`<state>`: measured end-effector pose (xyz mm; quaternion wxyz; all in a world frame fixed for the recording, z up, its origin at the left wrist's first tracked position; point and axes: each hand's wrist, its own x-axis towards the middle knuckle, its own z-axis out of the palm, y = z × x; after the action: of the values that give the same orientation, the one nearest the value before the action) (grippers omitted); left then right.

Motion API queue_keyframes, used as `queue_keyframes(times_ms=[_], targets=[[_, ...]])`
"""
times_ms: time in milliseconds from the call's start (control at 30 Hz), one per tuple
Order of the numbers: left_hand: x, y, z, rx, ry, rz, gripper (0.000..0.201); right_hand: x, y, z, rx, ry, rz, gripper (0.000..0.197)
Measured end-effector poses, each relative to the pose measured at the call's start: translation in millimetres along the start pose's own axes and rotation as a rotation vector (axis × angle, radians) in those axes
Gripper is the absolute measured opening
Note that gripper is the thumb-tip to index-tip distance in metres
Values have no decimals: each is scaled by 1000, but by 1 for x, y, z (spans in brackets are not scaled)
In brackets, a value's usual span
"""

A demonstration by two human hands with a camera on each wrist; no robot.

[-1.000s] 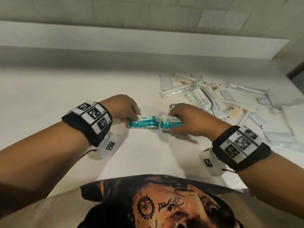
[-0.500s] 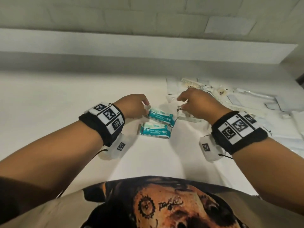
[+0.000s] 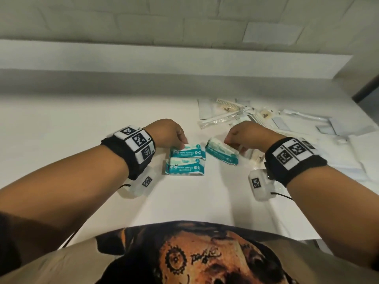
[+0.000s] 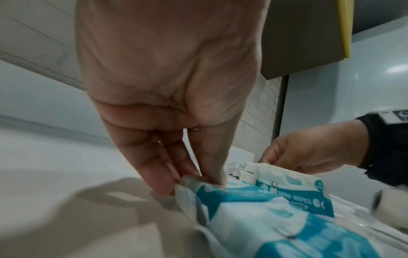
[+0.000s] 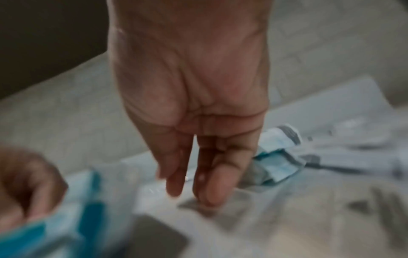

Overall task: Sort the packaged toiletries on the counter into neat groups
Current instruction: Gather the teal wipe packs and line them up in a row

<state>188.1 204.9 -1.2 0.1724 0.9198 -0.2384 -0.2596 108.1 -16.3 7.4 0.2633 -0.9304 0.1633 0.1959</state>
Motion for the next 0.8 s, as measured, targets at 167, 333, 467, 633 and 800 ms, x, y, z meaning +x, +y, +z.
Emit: queue_keyframes(times_ms=[167, 333, 467, 633, 800], targets=[[1, -2, 2, -21, -3, 1, 12, 1, -5, 2, 4, 46, 18, 22], [1, -2, 1, -58, -33, -15, 8, -19, -17, 10, -165, -219, -91, 71], [1, -3, 0, -40, -37, -22, 9, -3, -21, 8, -172, -22, -72, 43], [2, -7, 0, -56, 115, -89, 72, 27, -47, 3, 72, 169, -145, 26], [2, -8, -2, -38, 167, -57, 56, 41, -67, 20, -34, 39, -229, 23]])
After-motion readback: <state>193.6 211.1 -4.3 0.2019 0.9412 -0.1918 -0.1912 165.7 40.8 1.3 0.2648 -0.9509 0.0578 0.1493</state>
